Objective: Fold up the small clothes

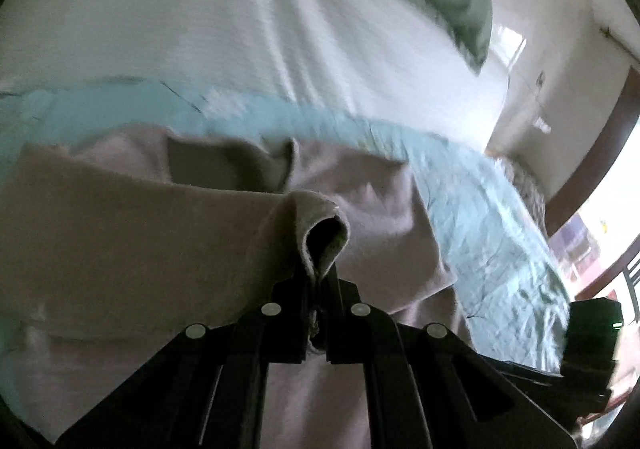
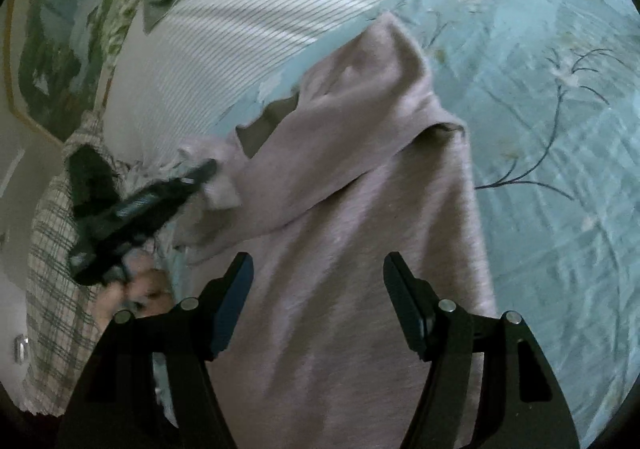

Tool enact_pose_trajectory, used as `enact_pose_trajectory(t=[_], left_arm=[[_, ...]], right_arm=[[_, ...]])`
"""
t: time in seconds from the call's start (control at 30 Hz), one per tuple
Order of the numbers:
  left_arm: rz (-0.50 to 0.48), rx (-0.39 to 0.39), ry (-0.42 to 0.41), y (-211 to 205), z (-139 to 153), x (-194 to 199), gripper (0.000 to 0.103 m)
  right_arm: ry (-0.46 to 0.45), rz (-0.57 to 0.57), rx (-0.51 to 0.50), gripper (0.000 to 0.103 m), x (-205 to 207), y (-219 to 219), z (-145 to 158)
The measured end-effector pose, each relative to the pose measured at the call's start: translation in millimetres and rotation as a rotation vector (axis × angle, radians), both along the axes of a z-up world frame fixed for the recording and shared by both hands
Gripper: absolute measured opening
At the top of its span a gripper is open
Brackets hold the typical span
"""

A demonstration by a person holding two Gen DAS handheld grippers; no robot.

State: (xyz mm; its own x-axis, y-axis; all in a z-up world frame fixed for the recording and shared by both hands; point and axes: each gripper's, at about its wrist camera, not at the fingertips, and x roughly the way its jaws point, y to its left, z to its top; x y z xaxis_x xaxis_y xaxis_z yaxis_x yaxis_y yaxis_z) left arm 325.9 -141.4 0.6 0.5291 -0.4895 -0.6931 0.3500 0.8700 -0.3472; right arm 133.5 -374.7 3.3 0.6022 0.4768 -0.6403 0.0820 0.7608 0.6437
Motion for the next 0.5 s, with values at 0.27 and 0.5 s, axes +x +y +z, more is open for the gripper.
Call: enact_pose_trajectory(t=[0.27,0.5], left_arm=[[-0.025,0.072,0.138,-19,-65,16,0.033],[0.174,0.089,0.052,70,-41,-37,0.063]], right_arm=[[-0.006,0.015,-0.008,0.069,24,1,2],[-0.014,0.088,-0.036,0.073,77,27,2]])
